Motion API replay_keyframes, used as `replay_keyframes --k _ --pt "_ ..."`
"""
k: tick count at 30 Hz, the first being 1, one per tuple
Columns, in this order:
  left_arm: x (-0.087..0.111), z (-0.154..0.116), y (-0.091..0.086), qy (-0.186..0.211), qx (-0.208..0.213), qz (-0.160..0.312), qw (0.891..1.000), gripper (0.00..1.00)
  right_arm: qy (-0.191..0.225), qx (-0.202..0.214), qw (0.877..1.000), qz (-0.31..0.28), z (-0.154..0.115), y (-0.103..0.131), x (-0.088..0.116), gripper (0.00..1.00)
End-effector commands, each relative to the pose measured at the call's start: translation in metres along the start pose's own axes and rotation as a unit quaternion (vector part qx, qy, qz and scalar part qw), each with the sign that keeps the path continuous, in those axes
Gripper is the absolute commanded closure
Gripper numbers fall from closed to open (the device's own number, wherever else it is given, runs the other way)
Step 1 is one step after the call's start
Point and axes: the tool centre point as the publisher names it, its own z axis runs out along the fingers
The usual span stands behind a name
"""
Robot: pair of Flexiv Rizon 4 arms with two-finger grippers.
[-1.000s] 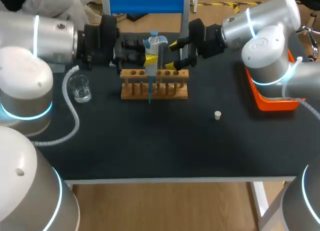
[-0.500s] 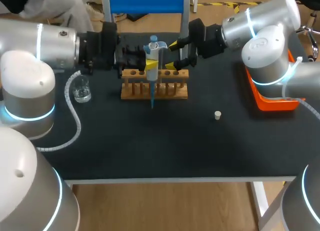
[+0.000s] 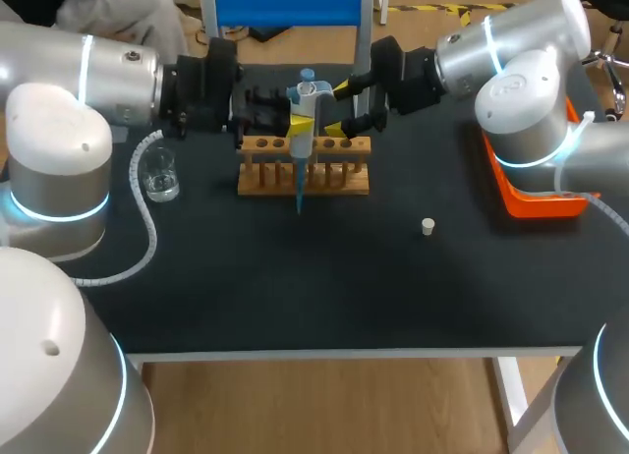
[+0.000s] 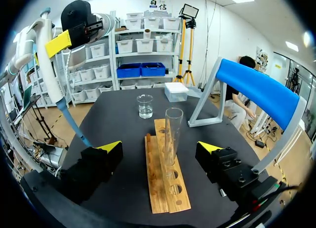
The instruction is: Invert the test tube, pick up the pipette, mount the tip to pipette, aspirate from beaker and dispense into the tube, eject the tip, return the pipette, and cap with the stopper.
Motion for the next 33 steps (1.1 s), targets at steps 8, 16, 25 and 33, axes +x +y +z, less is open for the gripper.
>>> replay_keyframes --k 8,16,25,33 --pt "0.000 0.000 0.001 0.010 0.002 0.003 1.000 1.00 0.001 0.001 1.000 0.000 0.000 0.000 0.000 0.00" --pt "0.000 0.000 0.000 0.011 0.000 0.004 1.000 1.00 0.001 0.001 1.000 0.000 0.000 0.000 0.000 0.00" --pt "0.000 0.000 0.000 0.011 0.000 0.004 1.000 1.00 0.001 0.001 1.000 0.000 0.000 0.000 0.000 0.00" --pt "0.000 0.000 0.000 0.011 0.000 0.004 1.000 1.00 -0.013 0.001 1.000 0.008 -0.042 -0.011 0.014 0.00"
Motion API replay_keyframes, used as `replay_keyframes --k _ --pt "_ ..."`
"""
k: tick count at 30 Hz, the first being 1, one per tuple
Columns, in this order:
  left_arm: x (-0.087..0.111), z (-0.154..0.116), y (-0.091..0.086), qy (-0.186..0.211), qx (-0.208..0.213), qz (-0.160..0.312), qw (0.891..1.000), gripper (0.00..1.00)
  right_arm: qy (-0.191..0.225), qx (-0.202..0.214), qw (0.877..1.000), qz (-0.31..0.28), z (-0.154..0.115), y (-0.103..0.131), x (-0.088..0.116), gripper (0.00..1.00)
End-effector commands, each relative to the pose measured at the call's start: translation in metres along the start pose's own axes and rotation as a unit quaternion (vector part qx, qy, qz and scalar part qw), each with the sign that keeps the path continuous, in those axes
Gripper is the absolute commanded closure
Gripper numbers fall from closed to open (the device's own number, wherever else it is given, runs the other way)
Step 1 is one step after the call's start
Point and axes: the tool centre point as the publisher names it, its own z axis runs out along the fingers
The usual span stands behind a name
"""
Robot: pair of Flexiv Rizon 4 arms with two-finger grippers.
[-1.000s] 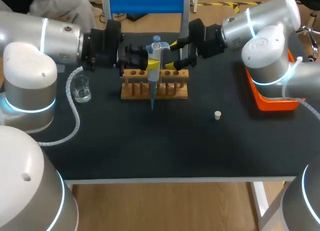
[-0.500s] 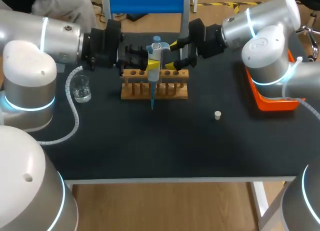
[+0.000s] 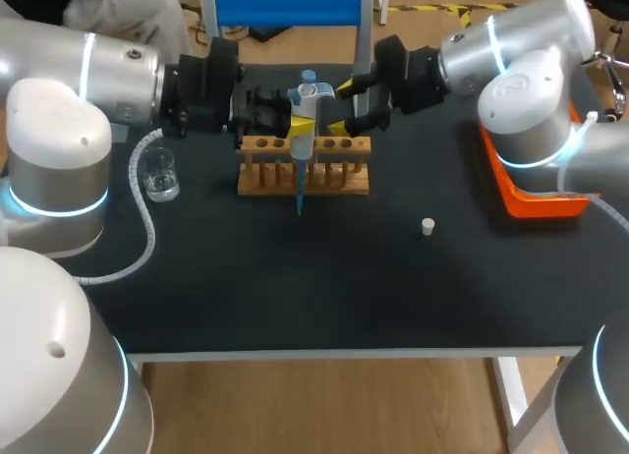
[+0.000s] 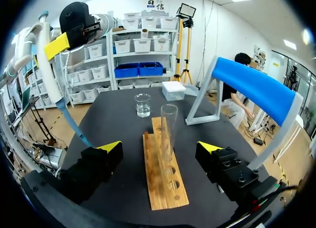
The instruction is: Invert the test tube, pick up the pipette, mount the tip to pipette, aspirate from beaker and dispense into the tube, eject the tip, return the pipette, and cap with the stopper.
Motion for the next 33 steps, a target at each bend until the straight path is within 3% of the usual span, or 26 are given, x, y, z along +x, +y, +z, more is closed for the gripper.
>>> replay_keyframes --k 1,8,15,22,33 --pt "-0.001 0.000 0.000 0.001 0.001 0.001 1.000 1.00 -0.004 -0.005 1.000 0.000 -0.039 -0.010 0.020 0.00" --pt "-0.001 0.000 0.000 0.001 0.001 0.001 1.000 1.00 0.005 -0.032 0.999 0.007 -0.087 -0.020 0.052 0.00" --pt "-0.001 0.000 0.000 0.001 0.001 0.001 1.000 1.00 0.038 -0.064 0.997 0.000 -0.112 -0.018 0.089 0.00" --pt "-0.001 0.000 0.000 0.001 0.001 0.001 1.000 1.00 0.072 -0.100 0.992 -0.023 -0.114 -0.006 0.115 0.00" --pt "-0.001 0.000 0.000 0.001 0.001 0.001 1.000 1.00 0.113 -0.159 0.980 -0.042 -0.086 0.025 0.131 0.00"
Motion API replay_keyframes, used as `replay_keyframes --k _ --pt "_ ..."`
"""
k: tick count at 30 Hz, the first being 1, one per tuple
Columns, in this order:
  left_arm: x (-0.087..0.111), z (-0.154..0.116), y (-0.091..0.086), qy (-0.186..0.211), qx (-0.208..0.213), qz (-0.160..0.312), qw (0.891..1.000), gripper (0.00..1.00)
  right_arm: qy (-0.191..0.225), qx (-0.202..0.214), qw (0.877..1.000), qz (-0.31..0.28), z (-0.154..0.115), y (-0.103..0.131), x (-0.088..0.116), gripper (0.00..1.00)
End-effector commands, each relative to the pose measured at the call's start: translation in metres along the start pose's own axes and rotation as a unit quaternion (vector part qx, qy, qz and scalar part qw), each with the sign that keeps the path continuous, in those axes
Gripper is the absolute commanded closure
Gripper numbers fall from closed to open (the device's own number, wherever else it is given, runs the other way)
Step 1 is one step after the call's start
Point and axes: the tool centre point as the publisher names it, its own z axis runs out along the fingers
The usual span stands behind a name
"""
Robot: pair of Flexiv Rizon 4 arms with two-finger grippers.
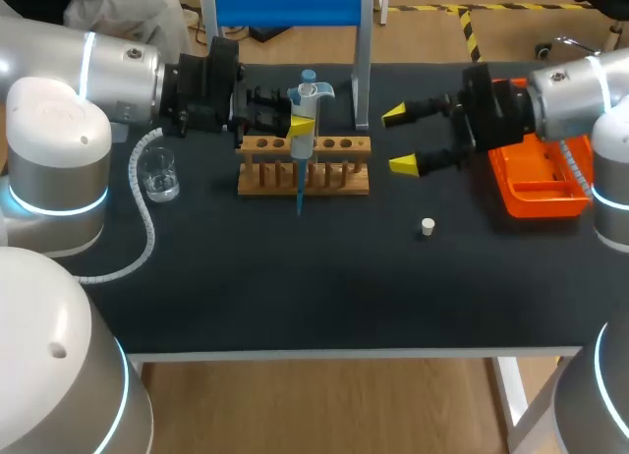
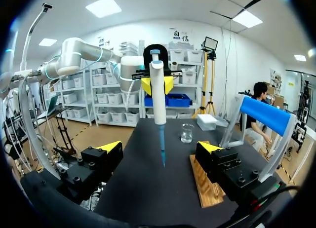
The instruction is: Invert the test tube, pick up the pipette, mount the tip to pipette, aspirate from beaker and dispense into the tube, eject the tip, return the pipette, and cap with the stopper.
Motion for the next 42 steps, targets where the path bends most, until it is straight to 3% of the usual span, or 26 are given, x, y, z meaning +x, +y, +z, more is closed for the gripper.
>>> replay_keyframes --k 1,9,28,42 --pt "0.000 0.000 0.000 0.001 0.001 0.001 1.000 1.00 0.011 -0.010 1.000 -0.005 0.017 0.003 -0.004 0.00" --pt "0.000 0.000 0.000 0.001 0.001 0.001 1.000 1.00 0.019 -0.059 0.998 -0.012 0.033 0.011 0.005 0.00" --pt "0.000 0.000 0.000 0.001 0.001 0.001 1.000 1.00 0.033 -0.098 0.995 -0.006 0.073 0.034 0.022 0.00" --pt "0.000 0.000 0.000 0.001 0.001 0.001 1.000 1.00 0.017 -0.108 0.994 -0.009 0.103 0.043 0.008 0.00"
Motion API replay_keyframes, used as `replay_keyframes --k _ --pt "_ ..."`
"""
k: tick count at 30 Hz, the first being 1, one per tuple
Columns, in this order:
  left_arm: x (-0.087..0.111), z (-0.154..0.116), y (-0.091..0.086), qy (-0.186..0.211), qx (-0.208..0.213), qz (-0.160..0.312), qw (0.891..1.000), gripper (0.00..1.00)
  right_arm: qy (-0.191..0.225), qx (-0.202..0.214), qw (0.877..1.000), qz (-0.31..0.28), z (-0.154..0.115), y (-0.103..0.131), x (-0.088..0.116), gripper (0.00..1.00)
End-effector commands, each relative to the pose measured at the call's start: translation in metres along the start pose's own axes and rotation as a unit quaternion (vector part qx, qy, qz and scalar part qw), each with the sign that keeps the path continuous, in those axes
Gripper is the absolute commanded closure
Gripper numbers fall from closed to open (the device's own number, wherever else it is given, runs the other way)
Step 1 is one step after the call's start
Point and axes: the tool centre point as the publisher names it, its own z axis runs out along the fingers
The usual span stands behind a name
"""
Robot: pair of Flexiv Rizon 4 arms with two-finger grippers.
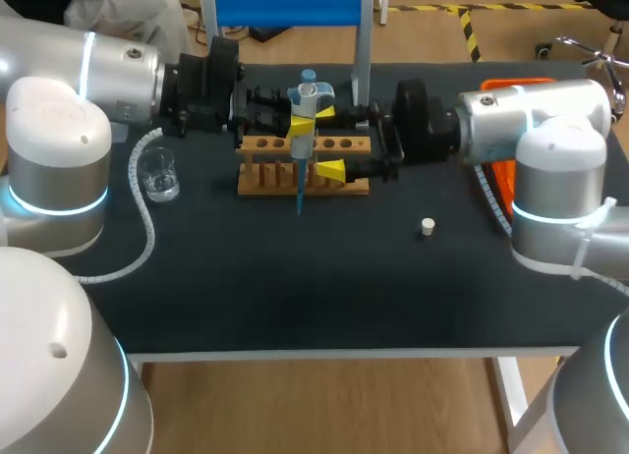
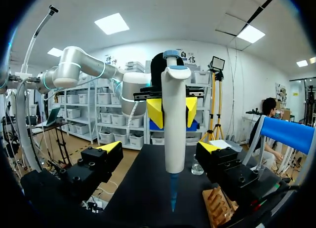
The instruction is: Invert the test tube, pick up the pipette, mount the tip to pipette, aspirate from beaker and dispense into the tube, eject the tip, return the pipette, and cap with the stopper.
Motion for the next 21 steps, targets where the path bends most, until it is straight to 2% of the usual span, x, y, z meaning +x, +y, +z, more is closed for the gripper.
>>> replay_keyframes --k 1,21 --pt "0.000 0.000 0.000 0.000 0.001 0.001 1.000 1.00 -0.003 -0.006 1.000 0.002 0.012 0.000 -0.007 0.00" --pt "0.000 0.000 0.000 0.000 0.001 0.001 1.000 1.00 -0.032 -0.021 0.999 0.020 0.032 0.002 -0.020 0.00"
